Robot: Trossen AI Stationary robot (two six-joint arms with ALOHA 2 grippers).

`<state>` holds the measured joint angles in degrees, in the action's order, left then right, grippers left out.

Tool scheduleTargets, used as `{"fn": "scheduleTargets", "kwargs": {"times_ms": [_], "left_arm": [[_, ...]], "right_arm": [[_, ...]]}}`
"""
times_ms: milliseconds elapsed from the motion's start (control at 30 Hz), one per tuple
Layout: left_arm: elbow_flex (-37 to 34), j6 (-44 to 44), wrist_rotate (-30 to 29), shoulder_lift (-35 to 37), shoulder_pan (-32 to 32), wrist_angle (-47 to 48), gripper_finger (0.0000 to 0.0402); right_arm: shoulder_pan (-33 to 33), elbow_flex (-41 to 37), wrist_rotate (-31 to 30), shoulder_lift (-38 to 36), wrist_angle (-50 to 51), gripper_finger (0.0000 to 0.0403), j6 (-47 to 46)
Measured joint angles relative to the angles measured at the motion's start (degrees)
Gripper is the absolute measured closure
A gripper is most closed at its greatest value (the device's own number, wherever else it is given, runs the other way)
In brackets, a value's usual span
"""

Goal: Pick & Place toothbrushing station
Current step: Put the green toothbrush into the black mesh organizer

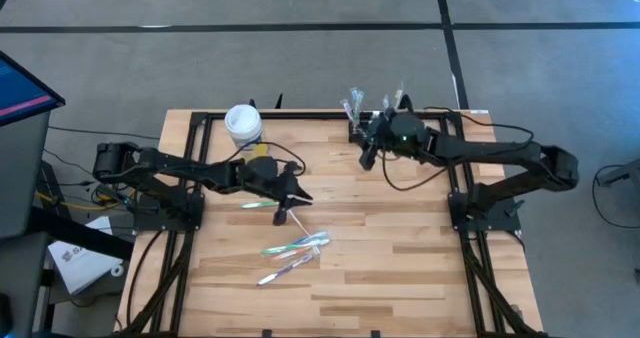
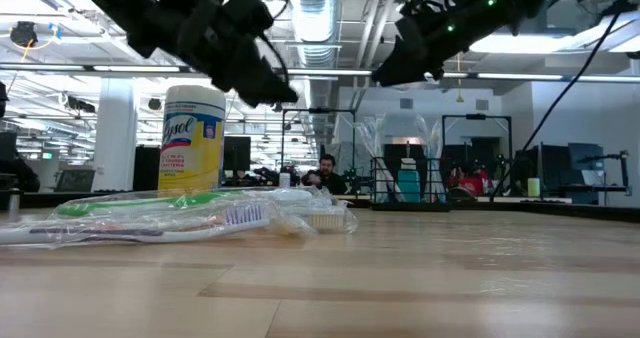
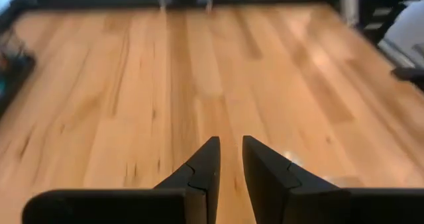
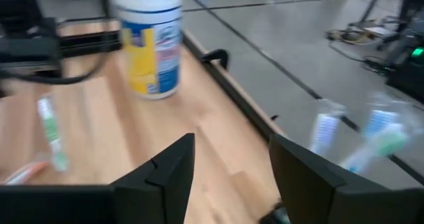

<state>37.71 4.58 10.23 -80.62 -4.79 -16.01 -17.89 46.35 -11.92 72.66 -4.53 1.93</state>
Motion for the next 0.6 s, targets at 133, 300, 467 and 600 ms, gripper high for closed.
{"fn": "scheduleTargets", "kwargs": {"times_ms": [133,300,467,600], "left_arm": [[0.0,-0.5,-3.5,0.0,0.0,6.1,0.0344],[0.0,-0.6,-6.4,0.0,0.0,13.1,0.0339],[0.0,-2.0,-8.0,0.0,0.0,19.4,0.0326],[0.0,-2.0,-9.0,0.0,0.0,24.0,0.0315]], "right_arm": [[3.2,0.0,0.0,0.7,1.2,0.0225,0.0],[5.6,0.0,-0.1,0.8,1.3,0.0232,0.0],[6.7,0.0,-0.1,0.8,1.3,0.0237,0.0],[7.1,0.0,-0.1,0.8,1.6,0.0239,0.0]]}}
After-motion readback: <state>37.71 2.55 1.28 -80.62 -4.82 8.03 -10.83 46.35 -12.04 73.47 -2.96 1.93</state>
